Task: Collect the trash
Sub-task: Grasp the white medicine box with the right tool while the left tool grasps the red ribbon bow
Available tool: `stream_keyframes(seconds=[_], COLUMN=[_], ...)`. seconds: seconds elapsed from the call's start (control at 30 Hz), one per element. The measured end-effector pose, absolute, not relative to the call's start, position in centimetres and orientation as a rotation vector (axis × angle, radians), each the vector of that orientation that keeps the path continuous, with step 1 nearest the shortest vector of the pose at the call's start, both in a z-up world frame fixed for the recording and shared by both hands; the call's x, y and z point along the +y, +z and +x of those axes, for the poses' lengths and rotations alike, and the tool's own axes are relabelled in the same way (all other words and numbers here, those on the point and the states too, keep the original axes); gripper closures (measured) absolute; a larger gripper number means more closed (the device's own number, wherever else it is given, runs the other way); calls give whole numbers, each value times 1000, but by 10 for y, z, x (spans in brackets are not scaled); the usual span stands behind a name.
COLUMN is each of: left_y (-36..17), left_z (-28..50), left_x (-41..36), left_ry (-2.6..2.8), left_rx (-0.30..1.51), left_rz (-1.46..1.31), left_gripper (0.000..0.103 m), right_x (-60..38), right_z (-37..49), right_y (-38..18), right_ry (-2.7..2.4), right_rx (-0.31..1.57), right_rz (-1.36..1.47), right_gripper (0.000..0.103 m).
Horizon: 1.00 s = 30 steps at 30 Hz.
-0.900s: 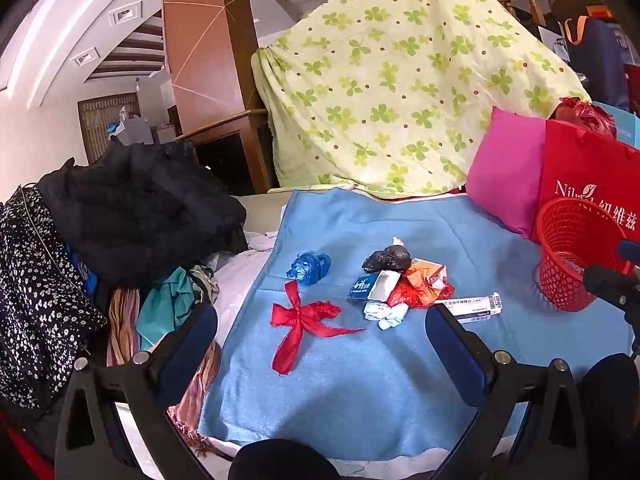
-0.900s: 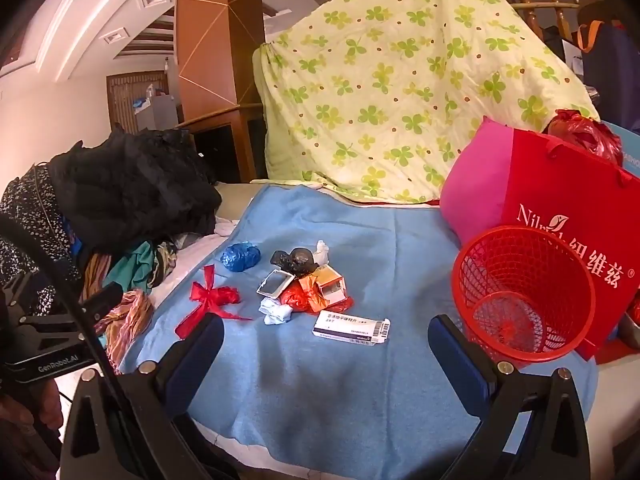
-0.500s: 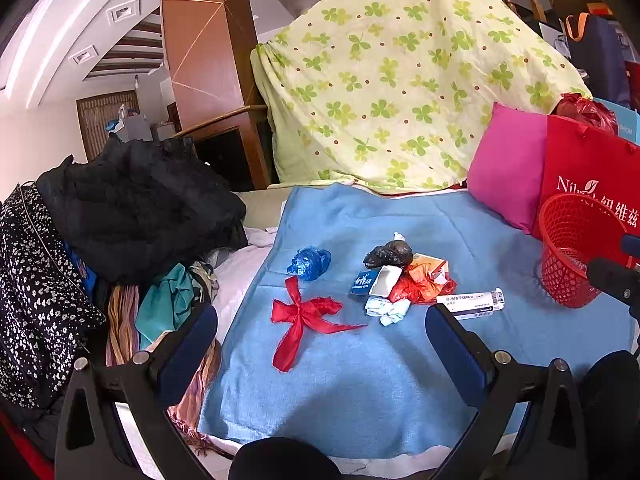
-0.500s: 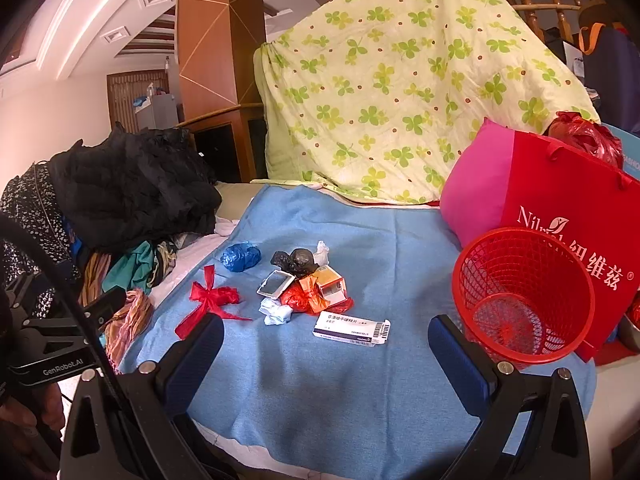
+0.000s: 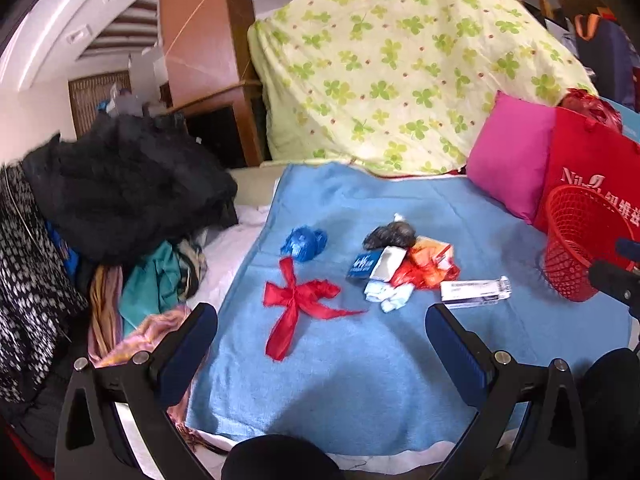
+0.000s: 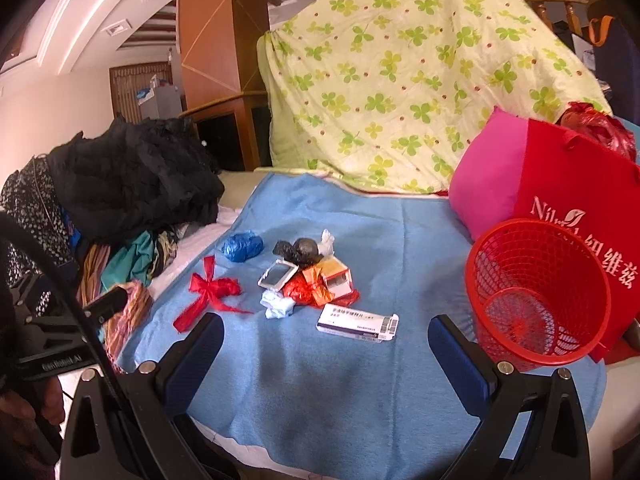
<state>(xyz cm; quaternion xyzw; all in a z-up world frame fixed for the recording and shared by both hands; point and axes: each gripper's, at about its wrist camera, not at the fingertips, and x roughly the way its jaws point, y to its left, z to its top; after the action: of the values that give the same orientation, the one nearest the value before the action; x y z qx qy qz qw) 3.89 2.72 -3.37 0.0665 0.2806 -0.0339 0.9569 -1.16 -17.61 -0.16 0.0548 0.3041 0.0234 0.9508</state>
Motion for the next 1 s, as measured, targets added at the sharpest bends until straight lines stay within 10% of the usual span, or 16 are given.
stream_keyframes(seconds=[0.87, 1.0], left_y=[-165, -183], left_z=[274, 290], left_x=[75, 75], left_ry=[-237, -272], left_rx=[923, 999], left_rz=[-48, -58], left_gripper=[0, 17], right_x=[-207, -206], right_z=[208, 214], right_y=[-165, -182], right_ry=[394, 450], right_rx=[956, 1034], right_rz=[-6, -29], right_gripper=[0, 0])
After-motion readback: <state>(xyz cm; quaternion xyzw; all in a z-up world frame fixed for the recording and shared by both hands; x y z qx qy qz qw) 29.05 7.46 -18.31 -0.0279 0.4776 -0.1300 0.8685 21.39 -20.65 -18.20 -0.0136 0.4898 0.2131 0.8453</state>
